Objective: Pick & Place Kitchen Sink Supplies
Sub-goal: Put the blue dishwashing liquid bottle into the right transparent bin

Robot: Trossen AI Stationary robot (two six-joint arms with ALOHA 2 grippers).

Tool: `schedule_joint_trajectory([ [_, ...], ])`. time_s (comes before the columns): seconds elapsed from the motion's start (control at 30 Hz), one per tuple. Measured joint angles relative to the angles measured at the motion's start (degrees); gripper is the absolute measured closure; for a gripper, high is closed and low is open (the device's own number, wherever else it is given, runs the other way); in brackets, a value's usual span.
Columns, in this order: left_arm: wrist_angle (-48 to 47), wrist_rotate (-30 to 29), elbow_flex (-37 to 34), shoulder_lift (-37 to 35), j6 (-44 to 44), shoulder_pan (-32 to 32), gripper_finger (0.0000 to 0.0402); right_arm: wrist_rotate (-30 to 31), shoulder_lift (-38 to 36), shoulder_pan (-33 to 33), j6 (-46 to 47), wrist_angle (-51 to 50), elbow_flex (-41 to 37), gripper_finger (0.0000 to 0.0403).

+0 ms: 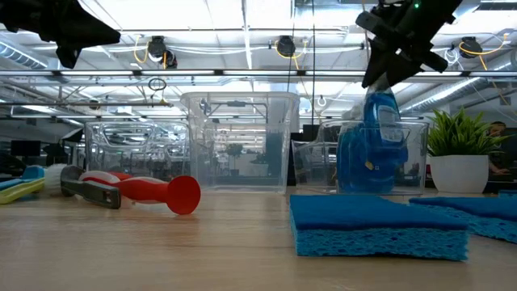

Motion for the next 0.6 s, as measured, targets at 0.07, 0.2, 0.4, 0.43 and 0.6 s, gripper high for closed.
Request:
schedule_joint_trajectory([
  [0.07,0.0,0.0,0.0,0.0,0.0,0.0,0.0369,0.0,0.0,0.0,-0.5,0.9,-1.3,0.0272],
  [0.2,0.0,0.0,0.0,0.0,0.0,0.0,0.0369,0.9,0.0,0.0,-0.9,2.7,-3.1,0.0272],
  [0.4,0.0,0.0,0.0,0.0,0.0,0.0,0.0369,2.6,0.0,0.0,-1.1,5.0,-5.7,0.0272],
  [0.43,0.0,0.0,0.0,0.0,-0.1,0.0,0.0369,2.6,0.0,0.0,-1.1,5.4,-6.0,0.0272],
  [0.6,0.0,0.0,0.0,0.0,-0.1,0.0,0.0369,2.9,0.0,0.0,-1.0,6.2,-7.1,0.0272],
])
